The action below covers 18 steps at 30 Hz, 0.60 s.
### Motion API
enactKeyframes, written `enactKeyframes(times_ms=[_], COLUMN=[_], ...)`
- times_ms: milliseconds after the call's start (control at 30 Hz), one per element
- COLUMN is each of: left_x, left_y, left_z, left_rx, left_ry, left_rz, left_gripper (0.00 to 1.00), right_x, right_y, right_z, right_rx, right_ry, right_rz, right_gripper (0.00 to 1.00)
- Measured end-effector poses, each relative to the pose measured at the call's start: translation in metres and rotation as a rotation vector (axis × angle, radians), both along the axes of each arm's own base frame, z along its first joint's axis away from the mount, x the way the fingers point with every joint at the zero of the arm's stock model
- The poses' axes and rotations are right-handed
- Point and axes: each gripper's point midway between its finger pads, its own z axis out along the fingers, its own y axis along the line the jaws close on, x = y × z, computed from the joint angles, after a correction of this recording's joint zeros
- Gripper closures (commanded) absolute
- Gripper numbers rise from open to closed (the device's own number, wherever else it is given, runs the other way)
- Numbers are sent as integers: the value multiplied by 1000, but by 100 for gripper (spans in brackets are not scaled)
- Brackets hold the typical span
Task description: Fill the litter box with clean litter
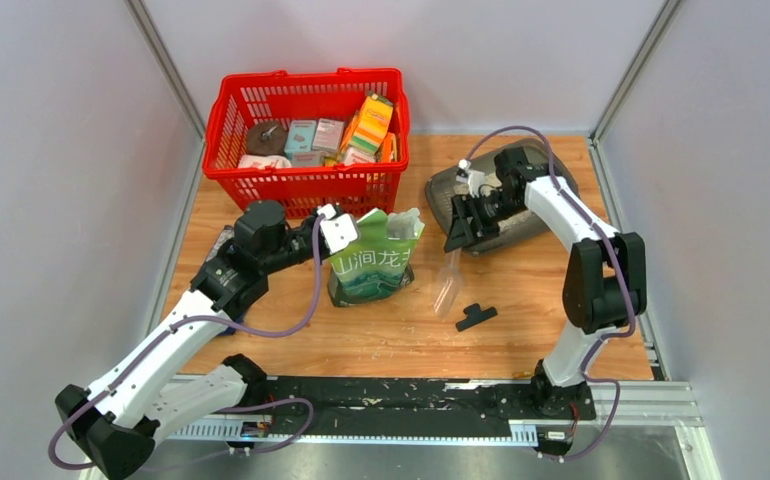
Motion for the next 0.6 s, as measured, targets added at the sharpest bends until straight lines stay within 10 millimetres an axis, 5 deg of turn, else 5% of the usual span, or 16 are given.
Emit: enactKeyframes(times_ms=[233,467,600], left_x=[-1,-2,-2], left_y=[-1,-1,-2], left_z=[0,0,-1], left_rx=[-19,-33,-40], left_ry=[25,47,59], left_rz=[7,13,16], left_gripper=[100,100,100], right_x=[24,10,-1], right_y=[10,22,42], right_z=[33,90,106], right_rx=[33,131,167], right_ry=[-80,-151,-153], right_rz=[-38,-82,-57], right_gripper=[20,20,21])
